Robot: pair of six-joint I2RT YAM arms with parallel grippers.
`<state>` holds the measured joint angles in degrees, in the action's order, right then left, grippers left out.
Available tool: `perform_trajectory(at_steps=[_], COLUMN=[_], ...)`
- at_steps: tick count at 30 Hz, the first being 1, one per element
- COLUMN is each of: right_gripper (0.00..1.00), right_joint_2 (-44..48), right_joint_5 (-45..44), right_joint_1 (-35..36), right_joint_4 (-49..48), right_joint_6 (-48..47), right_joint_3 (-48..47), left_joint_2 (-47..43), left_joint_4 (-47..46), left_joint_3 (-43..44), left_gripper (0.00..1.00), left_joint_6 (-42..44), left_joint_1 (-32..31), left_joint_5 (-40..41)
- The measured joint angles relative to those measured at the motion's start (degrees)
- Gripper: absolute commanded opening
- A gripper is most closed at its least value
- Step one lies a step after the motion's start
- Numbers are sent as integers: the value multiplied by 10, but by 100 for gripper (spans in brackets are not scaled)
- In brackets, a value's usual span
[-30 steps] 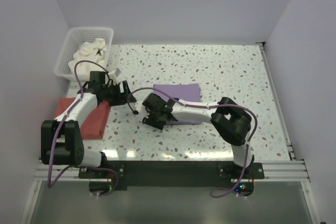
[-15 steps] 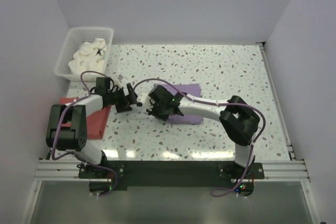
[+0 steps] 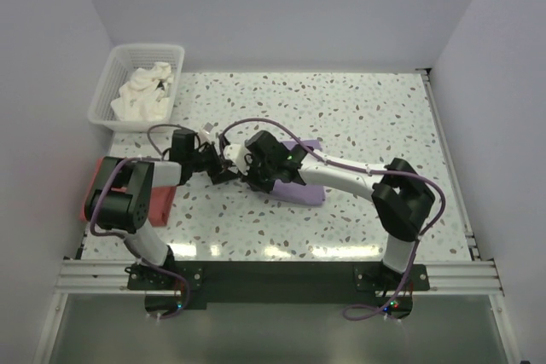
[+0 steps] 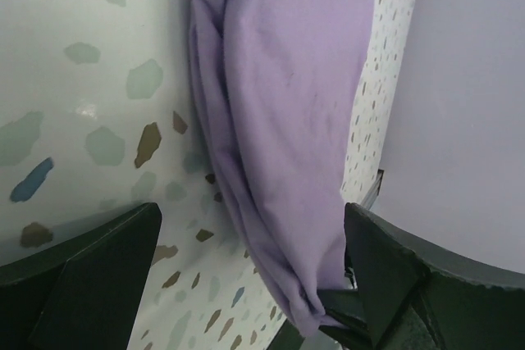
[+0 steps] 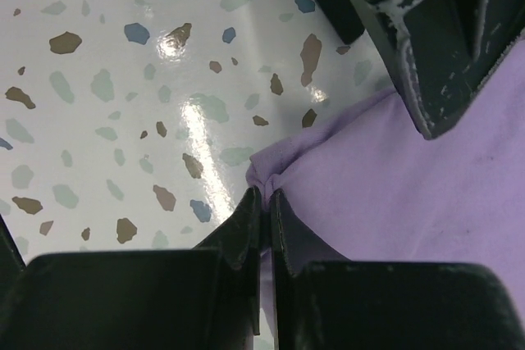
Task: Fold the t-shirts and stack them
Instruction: Neatly place the folded tshirt to the corner
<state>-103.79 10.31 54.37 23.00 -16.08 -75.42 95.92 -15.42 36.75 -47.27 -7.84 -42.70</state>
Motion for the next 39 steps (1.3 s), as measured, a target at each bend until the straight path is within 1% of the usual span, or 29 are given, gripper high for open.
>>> perform_trajectory(at_steps=[2, 4, 5, 7, 8, 11, 14, 19, 20, 27, 28, 31, 32, 33, 34, 35, 36, 38, 39], right_gripper=[0, 0, 0, 0, 0, 0, 0, 0, 0, 0, 0, 0, 2, 16, 23, 32, 52, 65, 75], right_joint_2=[0, 0, 0, 0, 0, 0, -1, -3, -5, -11, -11, -11, -11, -11, -11, -11, -11, -7, -2], right_joint_5=[2, 7, 10, 14, 15, 17, 21, 28, 29, 33, 34, 39, 40, 42, 43, 45, 47, 54, 57], right_joint_1=[0, 0, 0, 0, 0, 0, 0, 2, 3, 10, 11, 13, 14, 15, 15, 16, 16, 16, 16], right_joint_4=[0, 0, 0, -1, -1, -3, -3, -5, -6, -12, -13, -13, -13, -14, -13, -13, -12, -7, -2], right_joint_6=[4, 7, 9, 11, 12, 17, 21, 32, 35, 47, 49, 52, 54, 56, 58, 61, 64, 74, 77], right_joint_3=[-1, -3, -4, -7, -8, -9, -9, -13, -15, -16, -16, -16, -16, -16, -16, -16, -17, -17, -17], left_joint_2=[14, 28, 34, 47, 53, 66, 75, 83, 84, 94, 94, 94, 94, 93, 90, 85, 76, 54, 43], left_joint_4=[-28, -56, -68, -84, -90, -101, -108, -113, -114, -126, -126, -123, -120, -112, -94, -76, -47, 26, 66], left_joint_3=[0, 0, 0, 0, 0, 0, 0, -1, -1, -1, -1, -1, -1, 0, 4, 8, 15, 40, 54], left_gripper=[100, 96, 91, 87, 83, 81, 74, 69, 65, 52, 50, 28, 9, 2, 0, 0, 0, 0, 0], left_joint_6=[-23, -46, -55, -71, -78, -93, -106, -119, -122, -136, -137, -136, -133, -126, -114, -101, -82, -36, -8], left_joint_1=[-8, -18, -24, -37, -41, -52, -58, -73, -77, -91, -91, -91, -90, -90, -90, -89, -88, -84, -80], left_joint_5=[-7, -12, -16, -24, -29, -41, -49, -51, -51, -51, -52, -53, -54, -54, -54, -54, -50, -44, -40])
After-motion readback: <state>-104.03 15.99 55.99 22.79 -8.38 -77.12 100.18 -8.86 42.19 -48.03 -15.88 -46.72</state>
